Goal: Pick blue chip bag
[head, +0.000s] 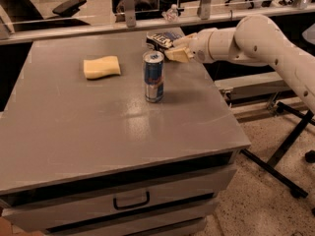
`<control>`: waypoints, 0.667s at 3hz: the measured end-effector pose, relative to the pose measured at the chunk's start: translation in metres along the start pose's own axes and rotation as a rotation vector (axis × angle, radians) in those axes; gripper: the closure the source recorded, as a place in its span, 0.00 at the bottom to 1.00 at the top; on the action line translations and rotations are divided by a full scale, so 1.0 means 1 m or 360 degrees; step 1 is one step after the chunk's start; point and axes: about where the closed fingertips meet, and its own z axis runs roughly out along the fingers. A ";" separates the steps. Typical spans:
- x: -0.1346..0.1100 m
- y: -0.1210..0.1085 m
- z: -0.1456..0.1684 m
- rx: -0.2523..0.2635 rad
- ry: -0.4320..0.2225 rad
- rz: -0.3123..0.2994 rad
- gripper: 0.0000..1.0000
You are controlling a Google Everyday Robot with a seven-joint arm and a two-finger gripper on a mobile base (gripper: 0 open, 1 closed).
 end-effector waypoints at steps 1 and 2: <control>-0.007 0.010 0.006 -0.0073 -0.0009 -0.0022 0.83; -0.025 0.019 0.015 -0.0152 -0.0066 -0.0062 1.00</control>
Offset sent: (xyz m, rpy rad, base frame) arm -0.0038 0.0525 0.0364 0.0381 -0.0472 0.1874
